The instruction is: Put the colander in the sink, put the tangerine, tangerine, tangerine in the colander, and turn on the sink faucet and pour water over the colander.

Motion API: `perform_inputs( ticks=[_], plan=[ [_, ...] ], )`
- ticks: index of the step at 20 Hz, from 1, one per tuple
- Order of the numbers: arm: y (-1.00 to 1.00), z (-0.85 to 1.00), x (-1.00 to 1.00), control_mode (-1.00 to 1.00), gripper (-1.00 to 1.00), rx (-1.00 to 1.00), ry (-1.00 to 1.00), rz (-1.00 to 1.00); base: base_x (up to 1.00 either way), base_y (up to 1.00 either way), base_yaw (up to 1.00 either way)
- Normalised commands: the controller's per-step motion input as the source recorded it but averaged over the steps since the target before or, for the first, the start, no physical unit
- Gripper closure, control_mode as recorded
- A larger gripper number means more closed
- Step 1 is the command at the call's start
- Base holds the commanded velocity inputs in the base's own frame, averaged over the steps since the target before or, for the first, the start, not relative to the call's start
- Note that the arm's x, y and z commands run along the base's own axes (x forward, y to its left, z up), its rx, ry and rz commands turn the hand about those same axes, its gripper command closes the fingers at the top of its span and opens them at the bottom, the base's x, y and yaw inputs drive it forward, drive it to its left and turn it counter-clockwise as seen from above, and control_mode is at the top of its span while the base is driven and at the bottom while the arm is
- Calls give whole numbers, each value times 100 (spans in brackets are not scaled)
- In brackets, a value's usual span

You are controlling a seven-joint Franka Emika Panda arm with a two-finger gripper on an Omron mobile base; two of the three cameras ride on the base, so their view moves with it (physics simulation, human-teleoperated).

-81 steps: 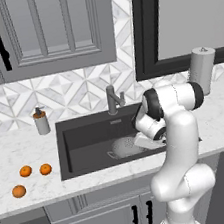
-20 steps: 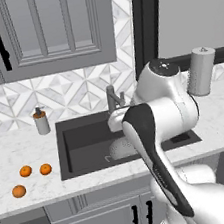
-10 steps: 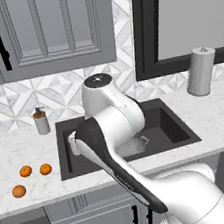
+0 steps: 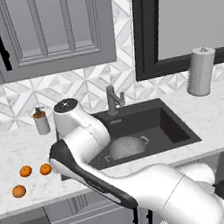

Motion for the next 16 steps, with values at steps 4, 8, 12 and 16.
perform_inputs(
  ticks=[4, 8, 12, 16],
  plan=[
    [65, -29, 80, -100, -100, -3, 12, 16, 0, 0, 0],
    [62, -42, 52, -100, -100, -10, 13, 14, 0, 0, 0],
    [51, -49, 45, -100, -100, -13, 8, 14, 0, 0, 0],
    [42, -37, 52, -100, -100, -10, 5, 13, 0, 0, 0]
  ],
)
